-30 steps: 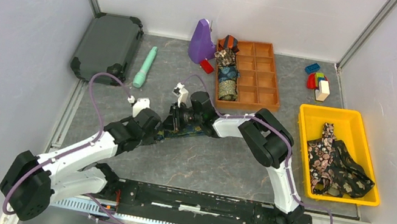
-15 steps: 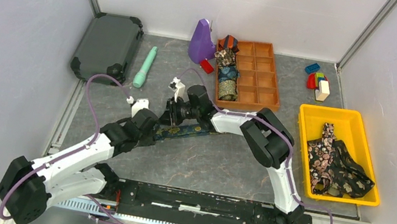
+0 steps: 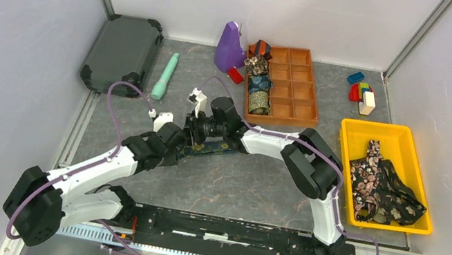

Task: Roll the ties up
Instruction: Roll the tie at the center of the board.

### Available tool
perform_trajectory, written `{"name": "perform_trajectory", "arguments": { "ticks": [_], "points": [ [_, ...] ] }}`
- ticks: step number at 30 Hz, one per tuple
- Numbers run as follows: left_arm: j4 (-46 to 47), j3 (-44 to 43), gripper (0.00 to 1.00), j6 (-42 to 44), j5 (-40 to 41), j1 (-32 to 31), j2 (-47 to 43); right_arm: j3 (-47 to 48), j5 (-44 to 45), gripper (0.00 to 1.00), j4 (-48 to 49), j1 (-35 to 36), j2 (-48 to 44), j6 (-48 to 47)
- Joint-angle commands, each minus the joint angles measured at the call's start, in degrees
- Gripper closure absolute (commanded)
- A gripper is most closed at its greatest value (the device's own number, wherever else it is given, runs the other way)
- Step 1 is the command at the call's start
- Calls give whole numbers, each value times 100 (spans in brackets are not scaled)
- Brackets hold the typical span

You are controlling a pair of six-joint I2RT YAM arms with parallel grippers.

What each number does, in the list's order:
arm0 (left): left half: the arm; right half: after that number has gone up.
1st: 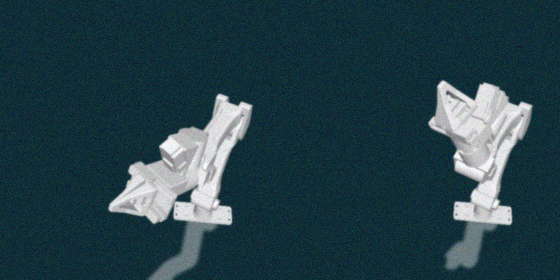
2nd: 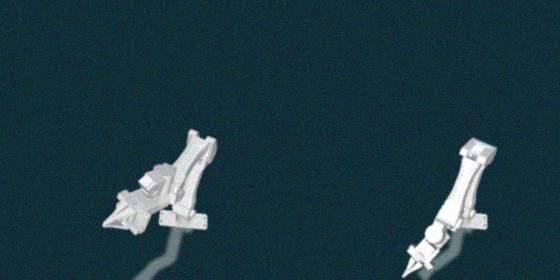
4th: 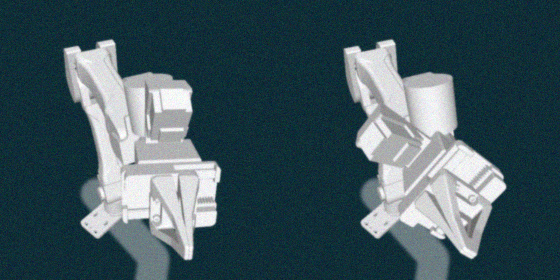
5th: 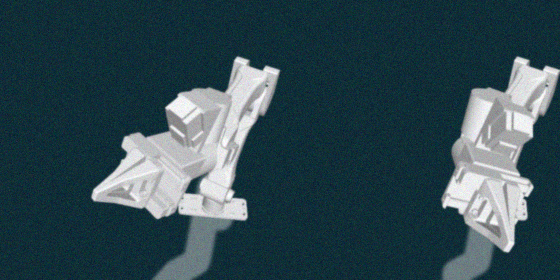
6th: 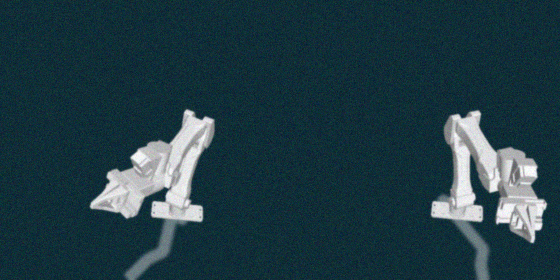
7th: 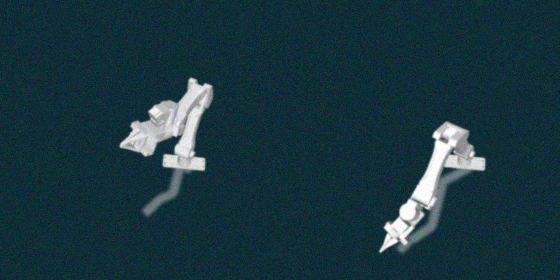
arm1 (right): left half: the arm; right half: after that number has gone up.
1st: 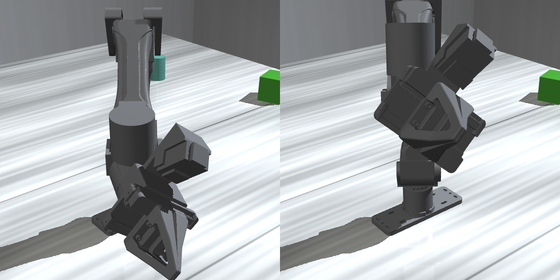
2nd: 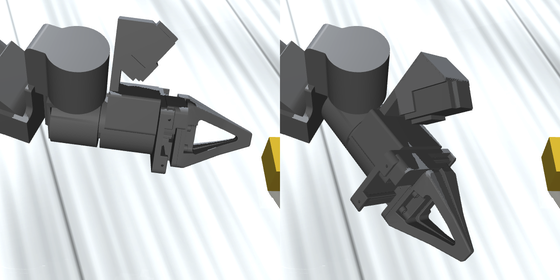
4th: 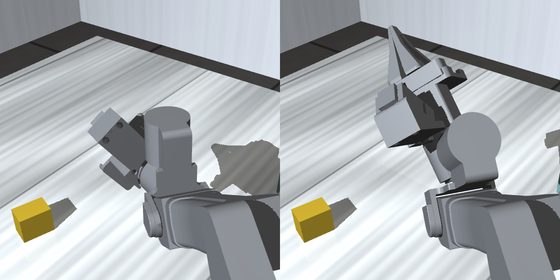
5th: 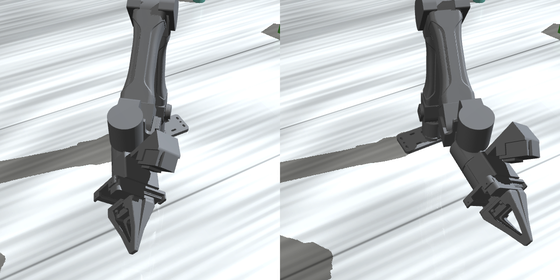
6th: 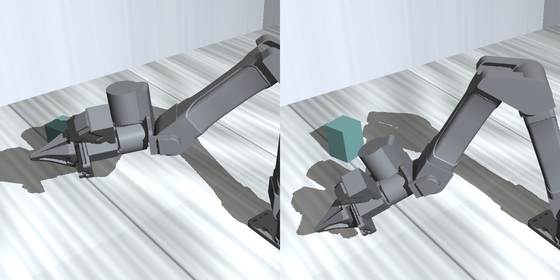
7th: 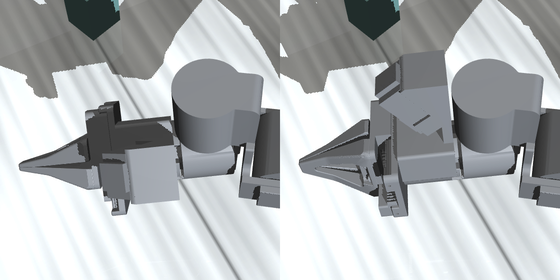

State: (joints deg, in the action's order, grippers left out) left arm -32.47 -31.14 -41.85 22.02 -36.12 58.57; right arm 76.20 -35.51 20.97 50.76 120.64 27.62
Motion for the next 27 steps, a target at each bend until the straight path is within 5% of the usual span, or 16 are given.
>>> {"name": "perform_trajectory", "arguments": {
  "ticks": [1, 12, 27],
  "points": [
    [250, -211, 58, 5, 83, -17, -59, -274, 41, 71, 271, 112, -252, -34],
    [14, -208, 58, -130, -233, -18, -399, 126, 99, 73, -30, 32, 7, -132],
    [301, 135, 72, -500, -506, -53, -163, 3142, 10, 64, -2356, -261, 1900, -1044]
  ]
}}
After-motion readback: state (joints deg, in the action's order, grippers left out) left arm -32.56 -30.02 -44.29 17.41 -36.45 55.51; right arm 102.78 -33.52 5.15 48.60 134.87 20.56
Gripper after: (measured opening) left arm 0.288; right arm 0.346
